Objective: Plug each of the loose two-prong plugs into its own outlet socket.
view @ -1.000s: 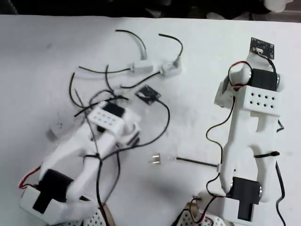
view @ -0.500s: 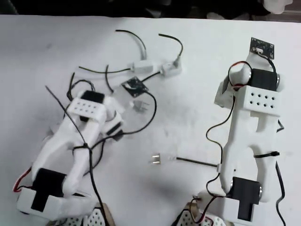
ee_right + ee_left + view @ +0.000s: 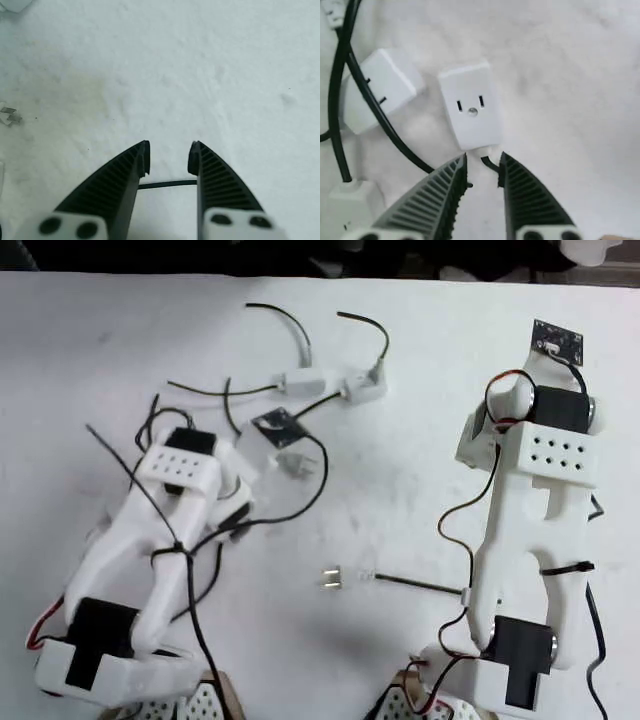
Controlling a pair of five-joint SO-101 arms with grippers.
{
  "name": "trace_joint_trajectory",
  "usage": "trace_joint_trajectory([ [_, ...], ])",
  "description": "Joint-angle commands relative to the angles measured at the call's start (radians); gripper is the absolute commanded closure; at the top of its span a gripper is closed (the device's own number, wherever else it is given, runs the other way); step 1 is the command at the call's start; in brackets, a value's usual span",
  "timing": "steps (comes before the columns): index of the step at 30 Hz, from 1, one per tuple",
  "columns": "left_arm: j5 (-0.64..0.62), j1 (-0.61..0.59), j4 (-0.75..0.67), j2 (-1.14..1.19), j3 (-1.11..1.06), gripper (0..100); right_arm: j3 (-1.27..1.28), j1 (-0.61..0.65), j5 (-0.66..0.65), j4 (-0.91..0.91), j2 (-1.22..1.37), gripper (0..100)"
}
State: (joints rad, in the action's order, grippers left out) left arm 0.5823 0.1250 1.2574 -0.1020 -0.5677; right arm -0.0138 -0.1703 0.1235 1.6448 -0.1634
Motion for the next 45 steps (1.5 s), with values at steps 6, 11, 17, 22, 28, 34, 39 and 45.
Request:
trace_joint_trajectory([
  [6,-0.077,-0.027,-0.272,-0.01,-0.109,86,-0.002,0.059,-0.009,-0.004,-0.041,86.8],
  [11,-0.114,-0.038,-0.301,-0.004,-0.103,82,-0.002,0.061,-0.009,-0.004,-0.041,86.8],
  [17,-0.104,-0.027,-0.29,-0.005,-0.103,80,-0.002,0.061,-0.009,-0.004,-0.041,86.8],
  [22,-0.104,-0.005,-0.287,-0.001,-0.103,79,-0.002,0.061,-0.009,-0.004,-0.041,86.8],
  [28,-0.064,0.019,-0.264,0.001,-0.112,79,-0.002,0.061,-0.009,-0.004,-0.041,86.8],
  [34,-0.103,0.122,-0.224,0.001,-0.114,79,-0.002,0.061,-0.009,-0.004,-0.041,86.8],
  [39,-0.107,0.174,-0.219,-0.001,-0.129,84,-0.002,0.058,-0.009,-0.004,-0.041,86.8],
  [45,-0.107,0.222,-0.215,-0.002,-0.141,91,-0.002,0.058,-0.009,-0.004,-0.041,86.8],
])
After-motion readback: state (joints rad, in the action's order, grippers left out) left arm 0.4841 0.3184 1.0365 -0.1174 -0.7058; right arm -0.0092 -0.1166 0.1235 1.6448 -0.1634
